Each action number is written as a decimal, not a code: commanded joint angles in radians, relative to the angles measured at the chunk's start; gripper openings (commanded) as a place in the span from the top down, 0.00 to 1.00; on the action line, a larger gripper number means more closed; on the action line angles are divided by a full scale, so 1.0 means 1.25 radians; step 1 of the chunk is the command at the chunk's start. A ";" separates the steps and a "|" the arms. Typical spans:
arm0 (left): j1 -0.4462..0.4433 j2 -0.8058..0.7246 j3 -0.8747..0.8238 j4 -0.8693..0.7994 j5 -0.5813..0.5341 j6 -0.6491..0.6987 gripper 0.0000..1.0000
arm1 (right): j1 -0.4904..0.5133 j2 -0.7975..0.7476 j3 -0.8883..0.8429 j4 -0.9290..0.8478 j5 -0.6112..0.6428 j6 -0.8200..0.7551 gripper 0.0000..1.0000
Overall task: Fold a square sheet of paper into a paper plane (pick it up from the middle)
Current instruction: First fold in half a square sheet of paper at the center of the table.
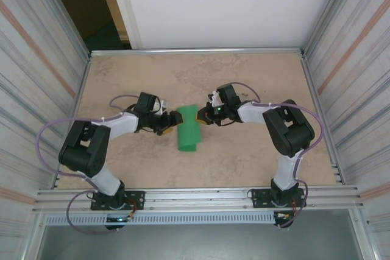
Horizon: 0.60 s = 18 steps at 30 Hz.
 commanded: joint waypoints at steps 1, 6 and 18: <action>-0.012 -0.041 -0.048 0.036 -0.054 -0.072 0.23 | 0.007 0.029 0.029 -0.034 0.003 -0.031 1.00; -0.058 -0.031 -0.026 0.011 -0.090 -0.067 0.24 | 0.016 0.042 0.041 -0.051 0.005 -0.039 1.00; -0.089 0.023 0.047 -0.080 -0.143 -0.042 0.32 | 0.043 0.059 0.043 -0.042 0.031 -0.023 1.00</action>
